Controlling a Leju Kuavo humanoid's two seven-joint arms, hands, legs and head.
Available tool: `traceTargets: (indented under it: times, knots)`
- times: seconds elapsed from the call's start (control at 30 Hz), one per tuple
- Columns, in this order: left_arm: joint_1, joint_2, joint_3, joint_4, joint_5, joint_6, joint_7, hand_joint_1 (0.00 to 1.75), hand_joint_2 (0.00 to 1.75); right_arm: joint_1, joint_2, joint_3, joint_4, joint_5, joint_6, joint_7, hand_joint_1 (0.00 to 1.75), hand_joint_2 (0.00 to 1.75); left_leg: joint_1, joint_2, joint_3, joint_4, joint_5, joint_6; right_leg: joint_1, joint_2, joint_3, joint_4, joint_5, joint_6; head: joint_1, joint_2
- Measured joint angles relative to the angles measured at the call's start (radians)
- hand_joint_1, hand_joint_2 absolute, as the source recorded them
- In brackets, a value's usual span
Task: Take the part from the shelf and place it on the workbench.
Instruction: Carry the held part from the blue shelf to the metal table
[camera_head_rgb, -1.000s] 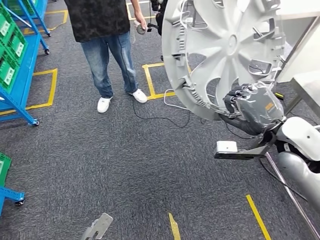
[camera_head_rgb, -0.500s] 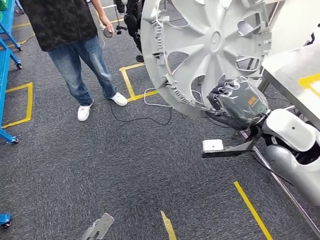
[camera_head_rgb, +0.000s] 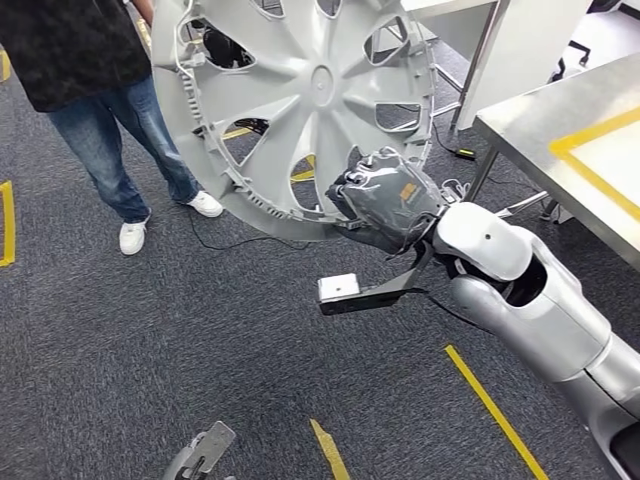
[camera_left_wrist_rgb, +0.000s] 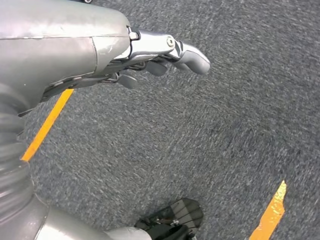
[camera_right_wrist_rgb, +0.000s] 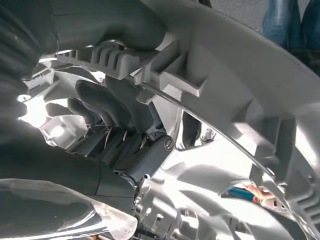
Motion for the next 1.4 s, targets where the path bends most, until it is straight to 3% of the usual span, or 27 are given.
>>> traceTargets:
  times: [0.07, 0.1, 0.2, 0.27, 0.33, 0.4, 0.5, 0.57, 0.6, 0.63, 0.7, 0.77, 0.83, 0.9, 0.93, 1.0, 1.03, 1.07, 1.1, 1.13, 1.2, 1.27, 1.3, 1.37, 1.4]
  knots:
    - [0.002, 0.0, -0.001, 0.0, 0.0, 0.0, 0.0, 0.0, 1.75, -0.001, 0.006, 0.012, 0.01, 0.0, -0.003, 0.003, 1.75, 1.75, -0.001, 0.019, 0.0, 0.002, -0.001, 0.001, 0.0, -0.009, -0.031, 0.069, -0.011, 0.004, 0.0, 0.0]
    - [0.003, 0.001, -0.002, 0.0, 0.0, 0.0, 0.0, 0.0, 1.75, -0.003, 0.008, 0.016, 0.013, 0.0, -0.004, 0.004, 1.75, 1.75, -0.001, 0.027, 0.0, 0.003, -0.003, 0.001, 0.0, -0.013, -0.018, 0.046, 0.009, 0.004, 0.0, 0.0]
    - [0.002, 0.0, -0.005, 0.0, 0.0, 0.0, 0.0, 0.0, 1.75, -0.013, 0.013, 0.021, 0.022, 0.0, -0.004, 0.006, 1.75, 1.75, -0.005, 0.05, 0.0, 0.011, -0.011, -0.006, 0.008, -0.057, 0.086, -0.15, 0.086, -0.005, -0.001, 0.0]
    - [0.003, 0.0, -0.006, 0.0, 0.0, 0.0, 0.0, 0.0, 1.75, -0.019, 0.019, 0.023, 0.025, -0.001, -0.006, 0.006, 1.75, 1.75, -0.01, 0.066, -0.003, 0.016, -0.014, -0.012, 0.015, -0.071, 0.116, -0.206, 0.093, -0.017, -0.002, 0.0]
    - [0.003, 0.0, -0.006, 0.0, 0.0, 0.0, 0.0, 0.0, 1.75, -0.022, 0.022, 0.026, 0.028, -0.001, -0.008, 0.007, 1.75, 1.75, -0.01, 0.08, -0.004, 0.018, -0.017, -0.02, 0.016, -0.052, 0.116, -0.209, 0.099, -0.028, -0.002, 0.0]
    - [0.003, 0.0, -0.007, 0.0, 0.0, 0.0, 0.001, 0.0, 1.75, -0.026, 0.026, 0.027, 0.031, -0.001, -0.008, 0.008, 1.75, 1.75, -0.006, 0.062, -0.011, 0.045, -0.042, -0.031, 0.011, -0.036, 0.117, -0.214, 0.104, -0.038, -0.004, 0.0]
    - [0.003, 0.0, -0.008, 0.0, 0.0, 0.0, 0.003, 0.0, 1.75, -0.035, 0.046, 0.032, 0.039, -0.002, -0.004, 0.007, 1.75, 1.75, 0.003, 0.02, -0.079, 0.213, -0.132, -0.045, 0.007, -0.011, 0.117, -0.216, 0.108, -0.046, -0.007, 0.0]
    - [0.004, 0.0, -0.009, 0.0, 0.0, -0.002, 0.003, 0.0, 1.75, -0.04, 0.059, 0.038, 0.047, -0.005, 0.0, 0.006, 1.75, 1.75, 0.006, 0.016, -0.117, 0.3, -0.156, -0.049, 0.007, 0.008, 0.117, -0.215, 0.109, -0.046, -0.007, 0.0]
    - [0.004, 0.0, -0.01, 0.0, 0.0, -0.002, 0.003, 0.0, 1.75, -0.043, 0.063, 0.041, 0.051, -0.007, 0.002, 0.005, 1.75, 1.75, 0.009, 0.015, -0.113, 0.292, -0.139, -0.05, 0.007, 0.018, 0.117, -0.214, 0.109, -0.046, -0.007, 0.0]
    - [0.003, 0.0, -0.012, 0.0, 0.0, -0.003, 0.003, 0.0, 1.75, -0.046, 0.068, 0.043, 0.055, -0.009, 0.004, 0.004, 1.75, 1.75, 0.012, 0.011, -0.092, 0.246, -0.106, -0.05, 0.006, 0.028, 0.117, -0.213, 0.109, -0.044, -0.007, 0.0]
    - [0.002, 0.0, -0.014, 0.0, -0.001, -0.003, 0.003, 0.0, 1.75, -0.056, 0.077, 0.046, 0.063, -0.013, 0.006, 0.001, 1.75, 1.75, 0.018, -0.017, -0.032, 0.115, -0.041, -0.05, 0.005, 0.046, 0.114, -0.207, 0.109, -0.038, -0.007, 0.0]
    - [-0.001, 0.0, -0.016, 0.0, -0.002, -0.003, 0.004, 0.0, 1.75, -0.065, 0.086, 0.048, 0.072, -0.017, 0.005, -0.002, 1.75, 1.75, 0.02, -0.041, -0.001, 0.041, -0.023, -0.048, 0.004, 0.061, 0.105, -0.203, 0.114, -0.026, -0.007, 0.0]
    - [-0.003, -0.001, -0.017, 0.0, -0.002, -0.003, 0.006, 0.0, 1.75, -0.069, 0.089, 0.049, 0.082, -0.02, 0.004, -0.004, 1.75, 1.75, 0.017, -0.036, 0.0, 0.03, -0.025, -0.041, 0.001, 0.074, 0.096, -0.206, 0.121, -0.012, -0.007, 0.0]
    - [-0.004, -0.002, -0.02, 0.0, -0.002, -0.003, 0.006, 0.0, 1.75, -0.07, 0.09, 0.049, 0.091, -0.021, 0.004, -0.005, 1.75, 1.75, 0.016, -0.021, 0.0, 0.024, -0.017, -0.028, 0.0, 0.057, 0.082, -0.19, 0.106, -0.005, -0.005, 0.0]
    - [-0.005, -0.003, -0.021, 0.0, -0.002, -0.003, 0.006, 0.0, 1.75, -0.071, 0.09, 0.049, 0.095, -0.021, 0.004, -0.006, 1.75, 1.75, 0.017, -0.013, 0.0, 0.021, -0.014, -0.022, 0.0, 0.038, 0.064, -0.155, 0.083, -0.002, -0.003, 0.0]
    - [-0.004, -0.004, -0.022, 0.0, -0.002, -0.003, 0.006, 0.0, 1.75, -0.072, 0.093, 0.052, 0.102, -0.021, 0.004, -0.007, 1.75, 1.75, 0.015, 0.005, -0.003, 0.02, -0.013, -0.015, 0.002, 0.002, 0.007, -0.025, 0.015, 0.001, 0.0, 0.0]
    - [-0.003, -0.004, -0.022, 0.0, -0.002, -0.003, 0.006, 0.0, 1.75, -0.072, 0.095, 0.054, 0.105, -0.021, 0.004, -0.007, 1.75, 1.75, 0.014, 0.015, -0.005, 0.02, -0.013, -0.014, 0.002, -0.004, -0.021, 0.041, -0.011, 0.003, 0.0, 0.0]
    - [-0.002, -0.004, -0.022, 0.0, -0.002, -0.003, 0.006, 0.0, 1.75, -0.072, 0.096, 0.056, 0.109, -0.021, 0.003, -0.006, 1.75, 1.75, 0.013, 0.025, -0.006, 0.02, -0.013, -0.014, 0.002, -0.007, -0.037, 0.081, -0.023, 0.003, 0.0, 0.0]
    - [-0.002, -0.004, -0.022, 0.0, -0.002, -0.003, 0.006, 0.0, 1.75, -0.072, 0.098, 0.058, 0.112, -0.02, 0.003, -0.006, 1.75, 1.75, 0.012, 0.034, -0.006, 0.02, -0.013, -0.014, 0.002, -0.009, -0.033, 0.084, -0.016, 0.003, 0.0, 0.0]
    - [-0.003, -0.005, -0.022, 0.0, -0.002, -0.003, 0.006, 0.0, 1.75, -0.072, 0.099, 0.06, 0.115, -0.019, 0.003, -0.006, 1.75, 1.75, 0.011, 0.041, -0.005, 0.02, -0.014, -0.014, 0.002, -0.013, -0.009, 0.044, 0.009, 0.001, 0.0, 0.0]
    - [-0.004, -0.007, -0.023, 0.0, -0.002, -0.003, 0.006, 0.0, 1.75, -0.074, 0.101, 0.061, 0.121, -0.015, 0.001, -0.007, 1.75, 1.75, 0.009, 0.055, -0.003, 0.021, -0.016, -0.016, 0.008, -0.041, 0.074, -0.099, 0.065, -0.006, 0.0, 0.0]
    - [-0.005, -0.007, -0.024, 0.0, -0.001, -0.003, 0.006, 0.0, 1.75, -0.077, 0.106, 0.062, 0.125, -0.012, -0.008, -0.008, 1.75, 1.75, 0.004, 0.07, -0.004, 0.024, -0.018, -0.021, 0.017, -0.068, 0.126, -0.193, 0.085, -0.016, 0.0, 0.0]
    - [-0.005, -0.007, -0.024, 0.0, -0.001, -0.003, 0.006, 0.0, 1.75, -0.078, 0.109, 0.062, 0.127, -0.01, -0.014, -0.009, 1.75, 1.75, 0.002, 0.078, -0.005, 0.025, -0.018, -0.024, 0.021, -0.069, 0.131, -0.204, 0.081, -0.02, 0.0, 0.0]
    - [-0.005, -0.008, -0.026, 0.0, -0.002, -0.003, 0.006, 0.0, 1.75, -0.079, 0.112, 0.063, 0.129, -0.009, -0.024, -0.011, 1.75, 1.75, 0.001, 0.091, -0.005, 0.026, -0.021, -0.031, 0.018, -0.05, 0.128, -0.207, 0.086, -0.028, 0.0, 0.0]
    - [-0.006, -0.008, -0.028, 0.0, -0.002, -0.003, 0.006, 0.0, 1.75, -0.079, 0.113, 0.063, 0.131, -0.01, -0.026, -0.013, 1.75, 1.75, 0.003, 0.084, -0.006, 0.033, -0.03, -0.036, 0.015, -0.042, 0.13, -0.209, 0.088, -0.032, -0.001, 0.0]
